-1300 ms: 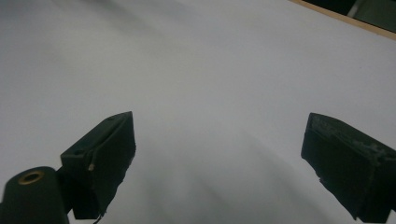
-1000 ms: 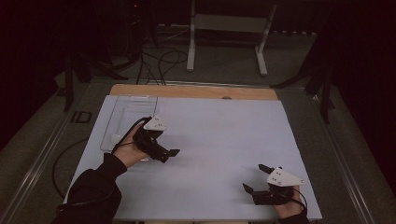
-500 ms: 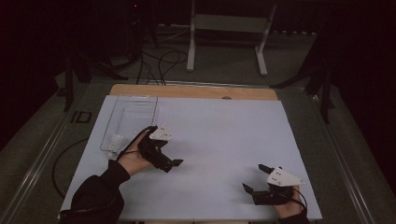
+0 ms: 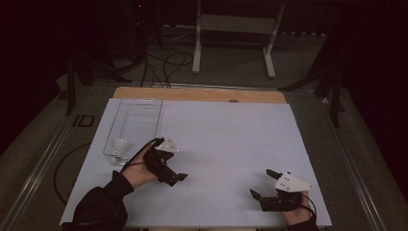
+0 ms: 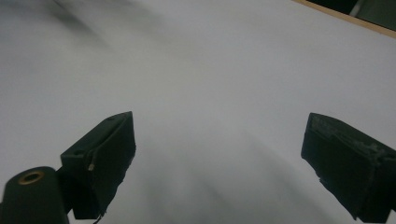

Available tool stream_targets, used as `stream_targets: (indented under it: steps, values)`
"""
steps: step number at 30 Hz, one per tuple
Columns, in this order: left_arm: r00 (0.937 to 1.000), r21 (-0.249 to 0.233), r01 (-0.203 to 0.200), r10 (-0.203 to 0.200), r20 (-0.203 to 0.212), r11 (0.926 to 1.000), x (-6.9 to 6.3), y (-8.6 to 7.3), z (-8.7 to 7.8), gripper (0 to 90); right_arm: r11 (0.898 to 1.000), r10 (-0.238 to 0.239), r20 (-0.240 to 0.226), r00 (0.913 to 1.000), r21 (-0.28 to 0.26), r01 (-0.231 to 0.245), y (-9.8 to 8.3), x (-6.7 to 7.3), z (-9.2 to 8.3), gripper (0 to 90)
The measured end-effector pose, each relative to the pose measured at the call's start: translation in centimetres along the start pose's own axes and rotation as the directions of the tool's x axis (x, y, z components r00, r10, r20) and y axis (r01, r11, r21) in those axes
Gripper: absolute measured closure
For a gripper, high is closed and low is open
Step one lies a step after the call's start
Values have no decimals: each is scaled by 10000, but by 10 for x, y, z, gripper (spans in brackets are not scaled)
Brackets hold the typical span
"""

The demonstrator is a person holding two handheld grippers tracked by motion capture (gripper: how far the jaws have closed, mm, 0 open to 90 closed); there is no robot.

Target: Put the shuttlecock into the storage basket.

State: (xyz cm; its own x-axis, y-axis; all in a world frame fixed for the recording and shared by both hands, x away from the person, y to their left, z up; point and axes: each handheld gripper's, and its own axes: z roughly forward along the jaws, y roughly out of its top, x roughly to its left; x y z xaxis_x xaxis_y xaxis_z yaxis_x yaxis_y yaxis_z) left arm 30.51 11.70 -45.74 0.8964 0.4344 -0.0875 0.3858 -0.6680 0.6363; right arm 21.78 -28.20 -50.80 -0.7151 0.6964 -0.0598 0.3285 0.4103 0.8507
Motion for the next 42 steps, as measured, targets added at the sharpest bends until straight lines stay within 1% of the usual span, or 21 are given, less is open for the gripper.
stream_targets:
  steps: [4,7,8,10,14,16,17,19,20,22,23,26,27,28,33,35,37,39,40,42]
  values:
    - [9999,-41,-1,1,159,10000,-3,-5,1,0,10000,15,-15,10000,9,-15,0,0,0,99]
    - [9997,-44,104,-103,226,9999,-4,-10,2,0,10000,5,-22,10000,1,-5,0,0,0,99]
    - [9995,-87,205,-203,260,9998,-4,-12,2,0,10000,10,-24,10000,5,-10,0,0,0,100]
    - [9994,-28,192,-191,291,9998,-4,-15,2,0,10000,-1,-26,10000,12,1,0,0,0,100]
    - [9986,-86,228,-224,469,9997,-6,-21,1,0,10000,24,-38,10000,18,-24,0,0,0,100]
    - [9986,-31,186,-185,492,9998,-7,-24,0,0,10000,44,-48,10000,34,-44,0,0,0,100]
    - [9984,-104,237,-231,516,9997,-8,-25,0,0,10000,33,-46,10000,31,-32,0,1,0,100]
    - [9981,-90,203,-198,581,9998,-10,-28,-1,0,10000,27,-51,10000,32,-27,0,1,1,100]
    - [9981,-90,203,-198,581,9998,-10,-28,-1,0,10000,27,-51,10000,32,-27,0,1,1,100]
    - [9981,-95,175,-169,601,9998,-11,-34,-3,0,10000,40,-74,10000,58,-40,0,1,1,100]
    - [9979,-149,255,-245,597,9996,-12,-36,-3,0,10000,37,-77,10000,55,-37,0,1,1,100]
    - [9979,-251,261,-245,601,9993,-12,-40,-5,0,10000,1,-91,10000,59,-1,0,1,1,100]
    - [9974,-394,360,-334,632,9986,-13,-44,-6,0,10000,5,-98,10000,61,-4,0,1,1,100]
    - [9973,-438,389,-360,643,9983,-13,-45,-7,0,10000,-4,-91,10000,65,5,0,1,1,100]
    - [9970,-549,487,-452,627,9973,-16,-55,-9,0,10000,-44,-68,10000,73,44,0,1,1,100]
    - [9974,-553,417,-383,609,9976,-16,-59,-10,0,10000,-18,-72,10000,71,19,0,1,2,100]
    - [9969,-621,510,-470,632,9968,-17,-63,-12,0,10000,-47,-70,10000,69,48,0,1,2,100]
    - [9969,-590,546,-511,597,9968,-18,-66,-13,0,10000,-52,-68,10000,69,52,0,1,2,100]
    - [9973,-627,567,-536,506,9964,-19,-68,-13,0,10000,-54,-61,10000,82,55,0,1,2,100]
    - [9968,-592,702,-678,424,9958,-19,-72,-13,0,10000,-29,-82,10000,89,30,0,1,2,100]
